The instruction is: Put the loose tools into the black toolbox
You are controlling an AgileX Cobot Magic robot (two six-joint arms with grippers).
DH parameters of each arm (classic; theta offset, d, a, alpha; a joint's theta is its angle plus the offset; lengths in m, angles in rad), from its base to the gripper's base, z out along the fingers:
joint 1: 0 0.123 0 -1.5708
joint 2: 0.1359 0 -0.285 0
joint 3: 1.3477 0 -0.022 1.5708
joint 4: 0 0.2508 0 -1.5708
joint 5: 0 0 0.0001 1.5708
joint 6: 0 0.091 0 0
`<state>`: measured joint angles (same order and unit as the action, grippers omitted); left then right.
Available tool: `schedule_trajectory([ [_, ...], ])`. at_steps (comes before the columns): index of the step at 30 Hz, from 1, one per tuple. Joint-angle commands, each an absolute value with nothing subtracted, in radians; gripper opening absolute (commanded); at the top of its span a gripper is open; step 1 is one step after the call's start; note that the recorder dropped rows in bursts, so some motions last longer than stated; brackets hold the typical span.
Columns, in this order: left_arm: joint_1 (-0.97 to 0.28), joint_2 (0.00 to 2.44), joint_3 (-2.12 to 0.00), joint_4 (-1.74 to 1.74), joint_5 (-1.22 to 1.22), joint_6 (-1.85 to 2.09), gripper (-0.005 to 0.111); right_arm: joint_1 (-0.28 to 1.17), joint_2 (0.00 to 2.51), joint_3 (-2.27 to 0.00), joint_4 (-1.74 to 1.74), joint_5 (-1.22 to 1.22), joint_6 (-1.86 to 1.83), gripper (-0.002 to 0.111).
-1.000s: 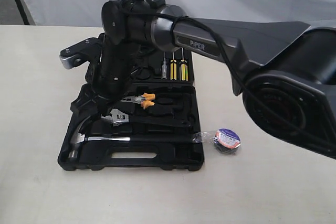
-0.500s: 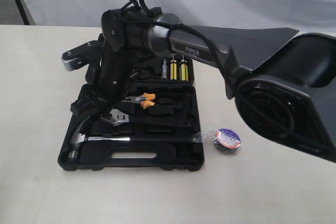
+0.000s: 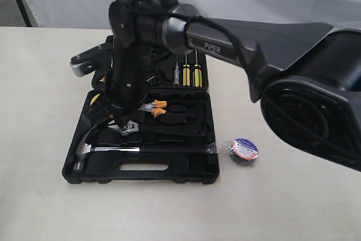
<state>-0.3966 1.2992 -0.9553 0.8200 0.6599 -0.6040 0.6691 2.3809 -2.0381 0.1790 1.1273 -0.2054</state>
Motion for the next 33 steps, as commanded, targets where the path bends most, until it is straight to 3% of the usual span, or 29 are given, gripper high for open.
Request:
schedule_trajectory([
  [1, -0.393, 1.291, -0.946, 0.806, 0.643, -0.614, 0.001, 0.665, 2.433, -2.034, 0.175, 1.156, -0.202, 0.000],
  [14, -0.393, 1.291, -0.946, 0.806, 0.643, -0.614, 0.001, 0.665, 2.252, -2.059, 0.049, 1.221, -0.186, 0.000],
  [24, -0.393, 1.291, -0.946, 0.806, 0.643, -0.614, 0.001, 0.618, 2.374, -1.843, 0.093, 1.165, -0.086, 0.000],
  [33, -0.393, 1.291, -0.946, 0.806, 0.643, -0.614, 0.001, 0.618, 2.365, -1.836, 0.071, 1.070, -0.141, 0.000],
])
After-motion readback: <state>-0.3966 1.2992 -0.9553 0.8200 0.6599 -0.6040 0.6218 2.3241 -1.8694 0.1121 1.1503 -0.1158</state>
